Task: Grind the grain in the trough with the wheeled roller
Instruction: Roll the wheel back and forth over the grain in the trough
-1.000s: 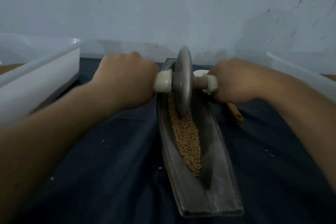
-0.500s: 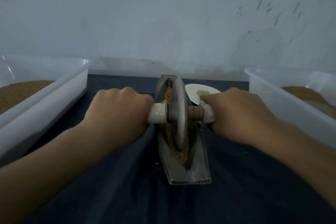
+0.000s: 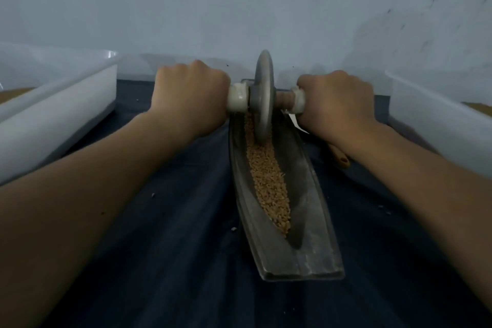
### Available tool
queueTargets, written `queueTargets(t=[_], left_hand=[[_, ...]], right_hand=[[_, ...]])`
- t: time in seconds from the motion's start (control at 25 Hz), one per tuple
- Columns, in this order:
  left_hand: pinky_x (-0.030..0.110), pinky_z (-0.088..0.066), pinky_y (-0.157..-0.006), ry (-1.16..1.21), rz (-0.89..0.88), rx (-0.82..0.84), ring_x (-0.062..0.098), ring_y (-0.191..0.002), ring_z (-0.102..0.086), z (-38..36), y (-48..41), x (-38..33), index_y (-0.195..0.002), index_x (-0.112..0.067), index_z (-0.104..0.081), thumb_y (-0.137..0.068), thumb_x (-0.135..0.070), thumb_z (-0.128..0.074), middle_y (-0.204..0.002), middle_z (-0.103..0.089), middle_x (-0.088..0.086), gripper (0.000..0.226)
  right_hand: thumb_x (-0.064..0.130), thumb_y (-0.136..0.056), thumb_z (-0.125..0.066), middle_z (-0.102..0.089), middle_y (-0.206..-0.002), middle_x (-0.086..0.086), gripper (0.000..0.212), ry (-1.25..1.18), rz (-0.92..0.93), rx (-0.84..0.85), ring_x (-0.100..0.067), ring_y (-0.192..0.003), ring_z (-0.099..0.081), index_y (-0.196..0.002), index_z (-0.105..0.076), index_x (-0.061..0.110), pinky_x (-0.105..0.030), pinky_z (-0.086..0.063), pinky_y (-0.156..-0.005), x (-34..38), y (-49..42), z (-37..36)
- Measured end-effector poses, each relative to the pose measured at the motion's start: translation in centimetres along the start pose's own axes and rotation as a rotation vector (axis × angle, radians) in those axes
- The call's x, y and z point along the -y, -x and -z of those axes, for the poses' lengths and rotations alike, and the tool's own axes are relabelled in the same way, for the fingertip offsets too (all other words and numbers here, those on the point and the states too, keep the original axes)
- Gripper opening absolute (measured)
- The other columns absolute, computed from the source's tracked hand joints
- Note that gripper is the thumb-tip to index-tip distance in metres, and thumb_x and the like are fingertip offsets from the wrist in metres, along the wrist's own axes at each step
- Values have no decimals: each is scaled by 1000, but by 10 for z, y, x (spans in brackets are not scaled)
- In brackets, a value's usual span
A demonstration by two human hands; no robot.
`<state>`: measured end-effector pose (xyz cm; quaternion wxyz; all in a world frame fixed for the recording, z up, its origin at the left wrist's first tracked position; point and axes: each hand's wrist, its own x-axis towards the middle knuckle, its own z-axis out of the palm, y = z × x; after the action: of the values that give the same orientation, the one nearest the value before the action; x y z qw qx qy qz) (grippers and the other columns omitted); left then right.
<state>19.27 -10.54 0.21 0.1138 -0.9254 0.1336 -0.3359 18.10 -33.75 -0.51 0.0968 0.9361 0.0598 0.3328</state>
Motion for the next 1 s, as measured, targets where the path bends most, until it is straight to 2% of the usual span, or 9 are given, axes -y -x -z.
queueTargets(t=[0.08,0.24,0.4,0.48,0.56,0.64,0.8,0.92,1.0], left_hand=[[32,-31,-54,-15,-2,-3,25,-53,-40,0,-2,-1,-78,-21,-62,-80,-27,-61,-61,-37,2,6],[32,-33,-55,9,-14,44,30,-64,-58,22,29,-4,-79,-24,-56,-84,-36,-61,-73,-54,3,14],[24,-14,-46,6,-111,33,12,-44,-18,57,74,4,-67,-29,-43,-78,-43,-65,-56,-27,-8,28],[21,-8,-47,-6,-135,16,10,-43,-10,69,80,6,-61,-30,-42,-71,-44,-69,-53,-22,-10,32],[22,-11,-46,-24,-125,69,10,-44,-17,65,76,5,-62,-30,-39,-76,-46,-64,-56,-29,-9,33],[25,-15,-45,-17,-87,85,13,-47,-25,49,62,1,-65,-28,-40,-82,-43,-59,-61,-36,-7,29],[29,-30,-51,-19,-25,62,23,-55,-44,18,23,-3,-73,-25,-54,-83,-32,-58,-61,-34,-4,13],[31,-34,-54,-4,10,81,30,-63,-57,12,8,-4,-74,-25,-55,-83,-28,-58,-60,-33,-2,10],[32,-35,-55,15,13,99,31,-69,-61,18,11,-5,-77,-24,-58,-84,-29,-58,-65,-43,0,8]], right_hand=[[27,-71,-70,-32,-55,6,26,-5,-6,-18,-21,-49,-31,-70,-44,28,-21,-17,-49,0,0,-2],[39,-79,-69,-35,-61,6,26,-1,38,23,-24,-58,-39,-76,-45,31,-25,-18,-48,5,23,24],[35,-72,-69,-43,-58,7,22,22,115,9,-26,-52,-44,-76,-48,28,-24,-16,-47,-3,73,64],[38,-73,-61,-49,-56,3,16,7,131,-36,-30,-48,-49,-75,-51,25,-23,-21,-46,-11,88,74],[37,-73,-58,-49,-55,2,15,16,111,-39,-31,-46,-48,-74,-51,24,-23,-21,-47,-12,89,72],[34,-73,-66,-43,-56,2,16,46,74,-40,-28,-48,-44,-75,-53,25,-24,-17,-48,-8,77,57],[39,-78,-71,-35,-60,6,24,26,41,9,-25,-57,-40,-77,-49,30,-25,-16,-49,-3,28,16],[39,-81,-69,-31,-59,8,13,-15,15,-17,-23,-56,-37,-82,-64,28,-22,-14,-48,-3,6,3],[39,-81,-70,-38,-62,6,13,-32,14,-6,-23,-58,-40,-85,-65,28,-23,-16,-48,-1,9,7]])
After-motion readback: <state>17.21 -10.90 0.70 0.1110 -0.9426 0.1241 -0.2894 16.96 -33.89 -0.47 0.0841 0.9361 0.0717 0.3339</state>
